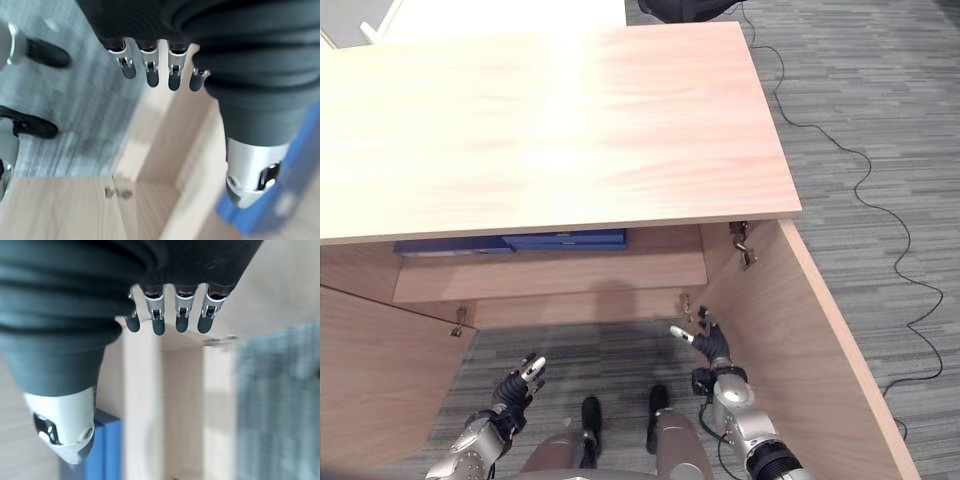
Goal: Put the empty folder in the office cabinet
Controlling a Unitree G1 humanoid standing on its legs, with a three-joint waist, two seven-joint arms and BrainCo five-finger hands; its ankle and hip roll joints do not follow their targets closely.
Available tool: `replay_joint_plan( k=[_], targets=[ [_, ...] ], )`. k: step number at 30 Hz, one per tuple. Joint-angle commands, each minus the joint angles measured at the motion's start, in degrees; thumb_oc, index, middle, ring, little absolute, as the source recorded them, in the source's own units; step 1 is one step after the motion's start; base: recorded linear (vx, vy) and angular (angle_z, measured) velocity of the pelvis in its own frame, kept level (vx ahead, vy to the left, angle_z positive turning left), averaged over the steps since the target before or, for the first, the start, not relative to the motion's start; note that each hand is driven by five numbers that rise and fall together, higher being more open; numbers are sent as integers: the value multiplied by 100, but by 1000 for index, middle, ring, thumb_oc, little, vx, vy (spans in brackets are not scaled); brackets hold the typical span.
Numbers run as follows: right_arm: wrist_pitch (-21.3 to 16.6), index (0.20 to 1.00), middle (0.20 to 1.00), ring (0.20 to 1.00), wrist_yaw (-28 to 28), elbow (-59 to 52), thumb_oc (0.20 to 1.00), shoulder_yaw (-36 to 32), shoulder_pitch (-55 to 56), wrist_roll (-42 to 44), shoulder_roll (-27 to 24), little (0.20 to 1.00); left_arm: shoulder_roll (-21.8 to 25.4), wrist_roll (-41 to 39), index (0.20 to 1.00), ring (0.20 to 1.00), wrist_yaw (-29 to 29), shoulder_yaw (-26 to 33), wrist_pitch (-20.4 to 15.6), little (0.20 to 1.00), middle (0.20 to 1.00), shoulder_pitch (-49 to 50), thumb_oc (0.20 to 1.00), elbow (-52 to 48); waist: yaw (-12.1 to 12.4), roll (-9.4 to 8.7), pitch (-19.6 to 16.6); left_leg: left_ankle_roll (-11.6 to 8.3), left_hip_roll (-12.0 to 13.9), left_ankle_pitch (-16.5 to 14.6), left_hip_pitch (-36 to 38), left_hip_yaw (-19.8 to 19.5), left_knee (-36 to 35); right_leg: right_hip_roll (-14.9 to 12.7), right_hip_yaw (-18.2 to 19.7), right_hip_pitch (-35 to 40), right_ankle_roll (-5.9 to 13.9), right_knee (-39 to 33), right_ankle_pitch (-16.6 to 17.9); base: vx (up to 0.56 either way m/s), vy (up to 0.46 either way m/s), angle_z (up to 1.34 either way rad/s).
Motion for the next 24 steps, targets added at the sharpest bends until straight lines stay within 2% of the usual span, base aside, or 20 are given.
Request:
replay_joint_plan(
  k=[1, 2, 3, 4, 7, 10, 12, 13, 14, 15, 16, 18, 21, 22, 23, 24],
  targets=[
    [115, 1000, 1000, 1000, 225, 573, 1000, 3, -133, -83, 160, 1000, -203, 686, 1000, 1000, -58, 180, 22, 1000, 1000, -97, 1000, 748, 121, -97, -179, -120, -38, 440, 310, -148, -745, 45, -89, 969, 499, -1382, 369, 127, -62, -6],
    [114, 1000, 1000, 1000, 225, 575, 1000, 3, -134, -83, 159, 1000, -205, 687, 1000, 1000, -59, 181, 20, 1000, 1000, -99, 1000, 752, 120, -96, -175, -121, -38, 439, 314, -149, -745, 46, -90, 975, 499, -1388, 371, 146, -75, -5],
    [189, 1000, 1000, 1000, 291, 1053, 1000, -8, -72, -137, 257, 1000, -412, 938, 1000, 1000, -17, 359, 38, 1000, 1000, -241, 1000, 1448, 135, -131, -318, -132, -46, 362, 446, -157, -745, 109, -61, 1222, 486, -1606, 391, 69, -35, -4],
    [187, 1000, 1000, 1000, 291, 1056, 1000, -8, -75, -137, 258, 1000, -413, 940, 1000, 1000, -19, 361, 35, 1000, 1000, -246, 1000, 1454, 135, -131, -308, -133, -46, 359, 456, -156, -745, 109, -60, 1234, 486, -1612, 393, 100, -52, 1],
    [253, 1000, 1000, 1000, 343, 1913, 1000, -25, -51, -292, 483, 1000, -665, 1402, 1000, 1000, 16, 680, 111, 1000, 1000, -514, 1000, 2518, 189, -199, -484, -147, -57, 295, 720, -166, -745, 180, -50, 1550, 452, -1682, 302, 106, -46, 0],
    [301, 1000, 1000, 1000, 416, 2389, 1000, -11, -42, -474, 630, 1000, -745, 1538, 1000, 1000, 2, 844, 105, 1000, 1000, -562, 1000, 2828, 222, -248, -520, -131, -44, 214, 989, -208, -745, 233, 22, 1831, 405, -1682, 204, 136, -47, 1],
    [301, 1000, 1000, 1000, 459, 2507, 1000, 24, -75, -489, 659, 1000, -774, 1507, 1000, 1000, -13, 842, 112, 1000, 1000, -561, 1000, 2776, 279, -295, -406, -77, -53, 160, 979, -301, -547, 225, 100, 1869, 368, -1616, 185, -25, -30, 5],
    [266, 1000, 1000, 1000, 506, 2659, 1000, 64, -185, -428, 677, 1000, -811, 1421, 1000, 1000, -9, 799, 66, 1000, 1000, -645, 1000, 2781, 393, -426, -205, -72, -209, -62, 538, -809, 263, 141, 194, 1747, 319, -1509, 211, -156, -25, -6],
    [271, 1000, 1000, 1000, 534, 2709, 1000, 96, -232, -407, 698, 1000, -847, 1374, 1000, 1000, -4, 781, 59, 1000, 1000, -676, 1000, 2815, 431, -462, -166, -65, -289, -126, 370, -1091, 438, 125, 239, 1702, 322, -1499, 225, -139, -9, -25],
    [293, 1000, 1000, 1000, 565, 2791, 1000, 136, -282, -405, 722, 1000, -887, 1313, 1000, 1000, 10, 761, 64, 1000, 1000, -698, 1000, 2824, 488, -483, -162, -66, -345, -137, 234, -1443, 483, 120, 326, 1675, 339, -1512, 237, 24, 58, -52],
    [343, 1000, 1000, 1000, 690, 2926, 1000, 163, -357, -416, 718, 1000, -945, 1268, 1000, 1000, -10, 717, 85, 1000, 1000, -722, 1000, 2893, 606, -487, -205, -79, -439, -76, 163, -2036, 306, 143, 524, 1672, 366, -1533, 248, 82, 98, -56],
    [385, 1000, 1000, 1000, 811, 2999, 1000, 153, -383, -405, 678, 1000, -970, 1270, 1000, 1000, -48, 677, 108, 1000, 1000, -791, 1000, 2955, 643, -437, -236, -126, -479, -36, 239, -2364, 87, 170, 702, 1710, 391, -1512, 221, 109, 132, -59],
    [490, 1000, 1000, 1000, 1026, 3194, 1000, 6, -199, -570, 582, 1000, -976, 1528, 1000, 1000, -196, 630, 146, 1000, 1000, -775, 1000, 3027, 577, -278, -356, -92, -415, -66, 612, -2239, -166, 95, 905, 1816, 443, -1475, 148, 134, 341, -82],
    [575, 1000, 1000, 1000, 1148, 3422, 1000, -140, -165, -672, 569, 1000, -943, 1656, 1000, 1000, -260, 636, 137, 1000, 1000, -857, 1000, 3076, 533, -199, -366, 20, -518, -108, 739, -2014, -255, -54, 1092, 1670, 566, -1311, 192, 31, 358, -100],
    [575, 1000, 1000, 1000, 1148, 3422, 1000, -141, -165, -672, 568, 1000, -943, 1656, 1000, 1000, -260, 635, 137, 1000, 1000, -857, 1000, 3077, 542, -200, -365, 21, -517, -110, 740, -2006, -255, -53, 1101, 1667, 567, -1308, 191, -24, 449, -103],
    [622, 1000, 1000, 1000, 1205, 3559, 1000, -267, -135, -736, 575, 1000, -922, 1721, 1000, 1000, -307, 666, 137, 1000, 1000, -914, 1000, 3107, 530, -176, -380, 105, -592, -136, 764, -1833, -291, -127, 1280, 1517, 645, -1210, 249, -62, 345, -109]
  ],
)
